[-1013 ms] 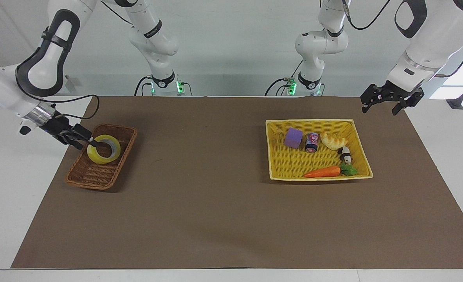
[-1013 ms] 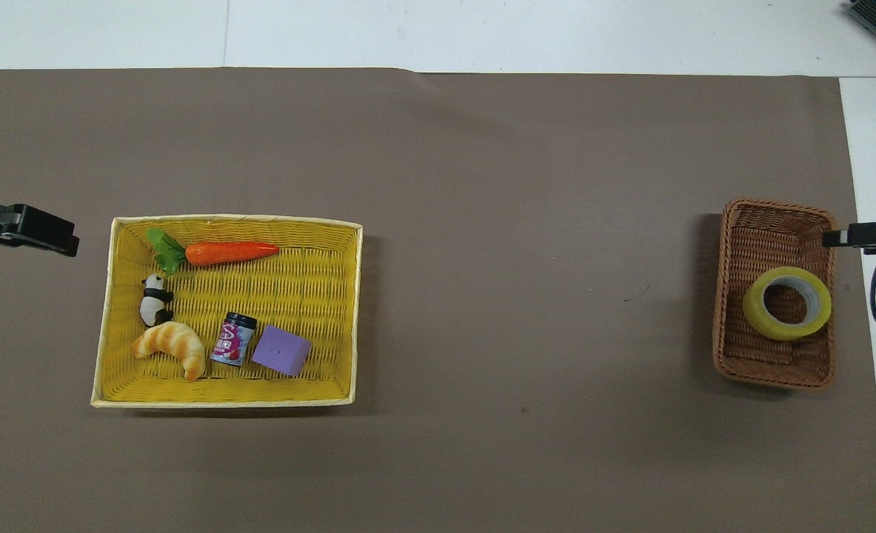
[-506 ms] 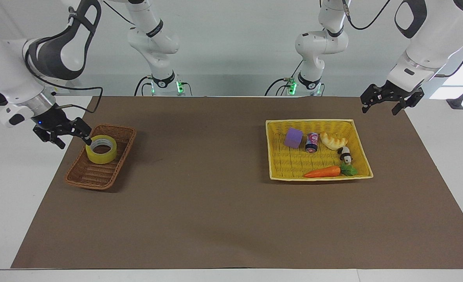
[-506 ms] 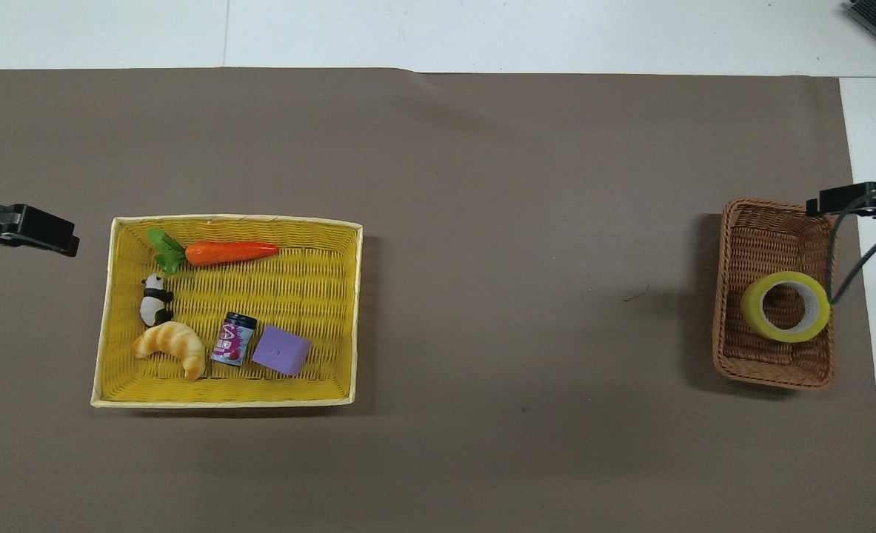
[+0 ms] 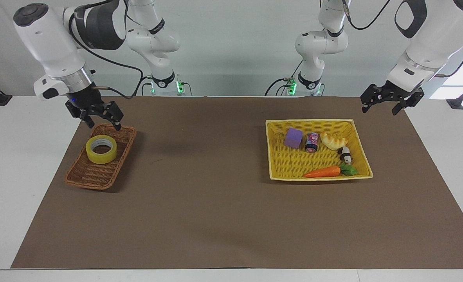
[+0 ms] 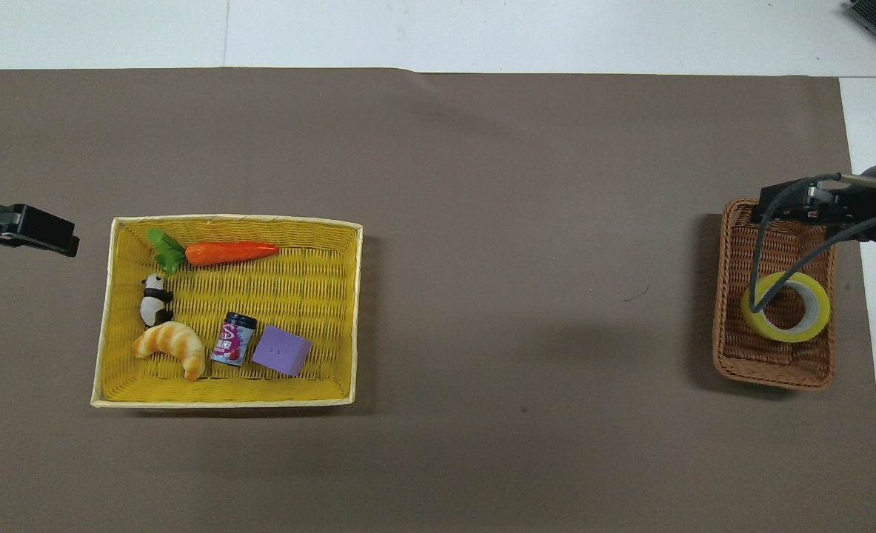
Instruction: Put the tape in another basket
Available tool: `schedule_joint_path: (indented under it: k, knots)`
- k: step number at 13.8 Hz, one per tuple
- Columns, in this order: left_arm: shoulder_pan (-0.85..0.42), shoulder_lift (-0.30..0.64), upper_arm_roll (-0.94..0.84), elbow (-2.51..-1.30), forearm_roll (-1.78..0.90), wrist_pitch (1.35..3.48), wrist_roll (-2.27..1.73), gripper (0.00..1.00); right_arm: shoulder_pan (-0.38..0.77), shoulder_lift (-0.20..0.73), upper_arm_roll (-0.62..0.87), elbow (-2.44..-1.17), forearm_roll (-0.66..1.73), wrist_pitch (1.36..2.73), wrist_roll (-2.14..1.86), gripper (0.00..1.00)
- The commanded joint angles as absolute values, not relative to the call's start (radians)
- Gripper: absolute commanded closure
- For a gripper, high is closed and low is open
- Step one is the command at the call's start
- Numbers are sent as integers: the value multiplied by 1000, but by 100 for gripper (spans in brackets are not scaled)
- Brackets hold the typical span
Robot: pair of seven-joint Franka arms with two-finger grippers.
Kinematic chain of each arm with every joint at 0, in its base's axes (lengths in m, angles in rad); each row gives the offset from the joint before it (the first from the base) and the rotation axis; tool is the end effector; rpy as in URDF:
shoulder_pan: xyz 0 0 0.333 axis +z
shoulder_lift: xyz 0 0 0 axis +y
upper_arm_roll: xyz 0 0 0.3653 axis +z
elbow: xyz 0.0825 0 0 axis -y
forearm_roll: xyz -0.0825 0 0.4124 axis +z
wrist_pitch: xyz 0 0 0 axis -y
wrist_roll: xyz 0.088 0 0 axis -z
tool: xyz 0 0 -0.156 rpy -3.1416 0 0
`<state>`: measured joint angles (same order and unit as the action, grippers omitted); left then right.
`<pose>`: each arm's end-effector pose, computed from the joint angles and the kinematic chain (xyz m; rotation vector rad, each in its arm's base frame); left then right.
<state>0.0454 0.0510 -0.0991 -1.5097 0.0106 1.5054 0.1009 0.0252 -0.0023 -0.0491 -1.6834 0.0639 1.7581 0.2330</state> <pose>0.5911 -0.0285 0.6198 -3.1268 0.2416 0.0865 0.6004 -0.0056 0.5866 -3.0415 0.4075 -0.1074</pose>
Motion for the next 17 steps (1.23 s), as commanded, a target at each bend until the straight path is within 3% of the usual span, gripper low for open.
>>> schedule_joint_path:
  k: [1,5,15,17]
  knots:
    - [58,51,-107,-1500,18,1494,110,0,40,-24,-40,-1645,37,1674,324,0]
    - [58,51,-107,-1500,18,1494,110,0,37,-17,-21,-1505,41,1502,316,0]
    - [58,51,-107,-1500,18,1494,110,0,21,-52,-28,-1551,25,1502,169,0]
    - [58,52,-107,-1500,18,1494,110,0,23,-40,-23,-1513,-50,1497,161,0]
